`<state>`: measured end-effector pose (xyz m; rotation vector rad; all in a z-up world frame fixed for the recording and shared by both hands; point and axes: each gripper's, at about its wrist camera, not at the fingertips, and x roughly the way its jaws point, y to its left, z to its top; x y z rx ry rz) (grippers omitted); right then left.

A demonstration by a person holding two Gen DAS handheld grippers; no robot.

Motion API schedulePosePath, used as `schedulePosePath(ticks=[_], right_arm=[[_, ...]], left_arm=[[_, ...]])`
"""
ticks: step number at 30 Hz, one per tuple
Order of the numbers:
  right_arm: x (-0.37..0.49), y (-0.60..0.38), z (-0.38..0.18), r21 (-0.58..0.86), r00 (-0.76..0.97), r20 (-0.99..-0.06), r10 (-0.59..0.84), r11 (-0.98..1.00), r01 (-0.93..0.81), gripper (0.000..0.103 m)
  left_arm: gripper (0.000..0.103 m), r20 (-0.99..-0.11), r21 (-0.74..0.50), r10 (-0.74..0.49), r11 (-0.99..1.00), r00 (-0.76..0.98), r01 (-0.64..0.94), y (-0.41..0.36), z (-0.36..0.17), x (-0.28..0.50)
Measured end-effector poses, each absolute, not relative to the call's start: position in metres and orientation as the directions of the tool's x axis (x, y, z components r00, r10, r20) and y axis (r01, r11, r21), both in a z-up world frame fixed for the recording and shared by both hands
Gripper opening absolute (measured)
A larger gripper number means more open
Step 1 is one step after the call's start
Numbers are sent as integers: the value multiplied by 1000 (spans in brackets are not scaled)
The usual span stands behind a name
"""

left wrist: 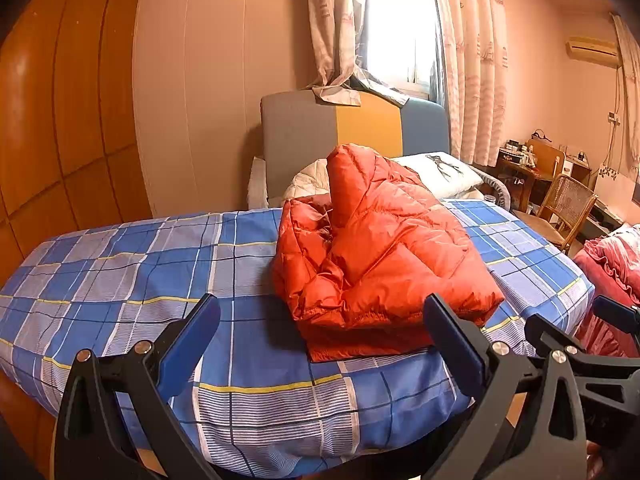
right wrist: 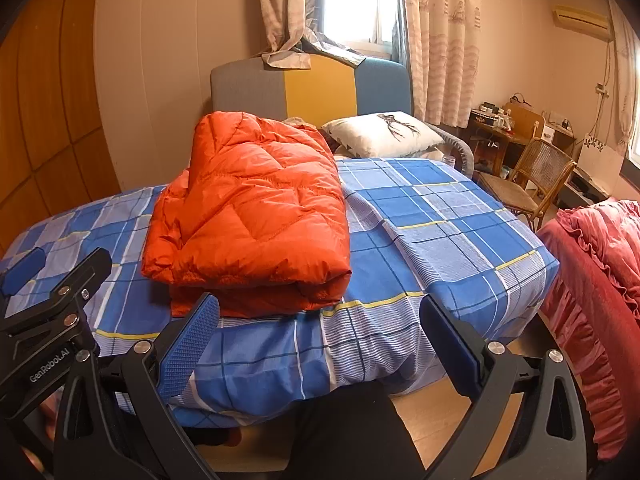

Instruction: Fold large clothes

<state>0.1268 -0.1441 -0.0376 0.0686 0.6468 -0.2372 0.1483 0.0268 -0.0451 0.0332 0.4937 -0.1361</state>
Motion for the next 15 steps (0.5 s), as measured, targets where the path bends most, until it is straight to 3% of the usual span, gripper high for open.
schedulePosePath(ticks=[15], right_arm=[[140,-149,-48,-7,744,-642,-187,971,238,100]], left_arm=[[101,-534,-54,-139,990,834,130,34,-59,162]])
